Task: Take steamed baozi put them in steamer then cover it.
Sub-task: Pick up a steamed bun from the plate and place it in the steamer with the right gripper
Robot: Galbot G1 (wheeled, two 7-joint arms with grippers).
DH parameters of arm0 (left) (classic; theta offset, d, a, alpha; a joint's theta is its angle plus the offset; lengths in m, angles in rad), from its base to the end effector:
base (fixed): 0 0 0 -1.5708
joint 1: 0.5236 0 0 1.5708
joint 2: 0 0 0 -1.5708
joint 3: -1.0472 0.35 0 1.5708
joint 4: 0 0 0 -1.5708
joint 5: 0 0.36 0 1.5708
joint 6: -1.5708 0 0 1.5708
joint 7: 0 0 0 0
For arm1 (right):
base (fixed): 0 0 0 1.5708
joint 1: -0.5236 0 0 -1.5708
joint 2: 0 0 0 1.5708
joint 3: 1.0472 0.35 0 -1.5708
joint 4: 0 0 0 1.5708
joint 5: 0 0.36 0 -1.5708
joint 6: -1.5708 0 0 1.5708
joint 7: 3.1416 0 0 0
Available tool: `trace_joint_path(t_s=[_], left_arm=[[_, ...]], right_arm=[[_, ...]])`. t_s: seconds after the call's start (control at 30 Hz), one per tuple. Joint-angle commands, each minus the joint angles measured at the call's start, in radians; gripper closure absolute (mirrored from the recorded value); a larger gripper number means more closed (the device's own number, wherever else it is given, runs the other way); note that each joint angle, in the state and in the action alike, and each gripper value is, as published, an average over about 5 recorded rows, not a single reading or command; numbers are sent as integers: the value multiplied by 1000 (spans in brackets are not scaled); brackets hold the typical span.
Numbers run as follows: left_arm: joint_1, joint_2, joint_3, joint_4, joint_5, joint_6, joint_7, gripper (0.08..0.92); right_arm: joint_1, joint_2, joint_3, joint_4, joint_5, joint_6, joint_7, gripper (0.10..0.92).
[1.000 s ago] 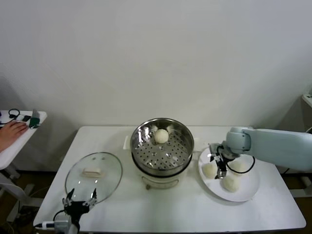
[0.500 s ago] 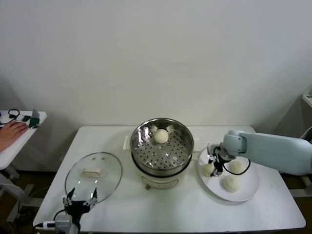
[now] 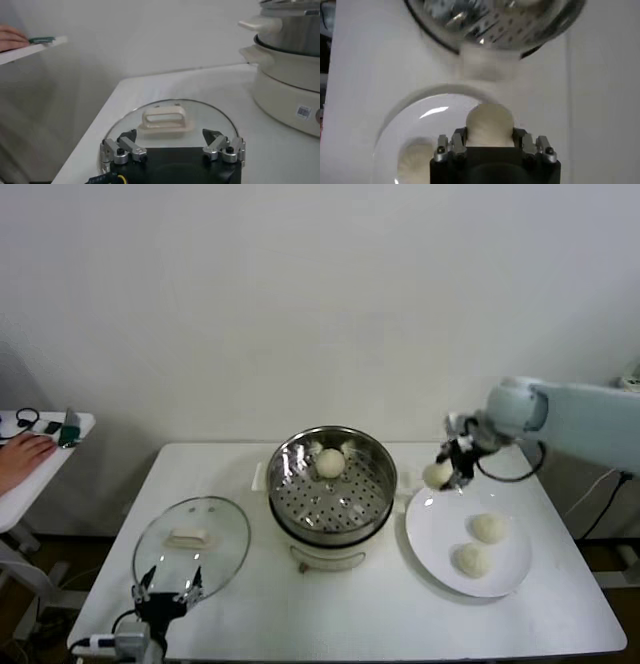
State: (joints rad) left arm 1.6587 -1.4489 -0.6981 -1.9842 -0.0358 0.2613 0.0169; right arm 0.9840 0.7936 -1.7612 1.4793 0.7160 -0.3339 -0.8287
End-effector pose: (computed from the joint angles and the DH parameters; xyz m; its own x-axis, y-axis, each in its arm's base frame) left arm 0.1528 0.0818 -0.3476 -0.8973 -0.1262 0.4230 -0.0651 0.9856 0.1559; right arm 0.5191 -0.0754 -0.0046 -0.2919 -0.2109 0.9329 -0.9524 -0.0251 -0.3037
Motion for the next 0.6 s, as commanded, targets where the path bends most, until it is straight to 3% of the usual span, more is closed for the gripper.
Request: trace_joint_path(t_s=[0.03, 0.23, 0.4, 0.6], left_arm=[[-3, 2, 0, -3, -3, 1, 1, 177], [-8, 0, -3, -8, -10, 4, 1, 177], [-8, -3, -8, -12, -13, 5, 1, 177], [1, -6, -14, -12, -16, 2, 0, 177]], right_arm=[[301, 120, 19, 81, 194, -29, -34, 423], [97, 290, 189, 144, 262, -163, 113, 423], [-113, 442, 218, 104, 205, -217, 200, 417], [-282, 505, 210, 4, 103, -240, 241, 414]])
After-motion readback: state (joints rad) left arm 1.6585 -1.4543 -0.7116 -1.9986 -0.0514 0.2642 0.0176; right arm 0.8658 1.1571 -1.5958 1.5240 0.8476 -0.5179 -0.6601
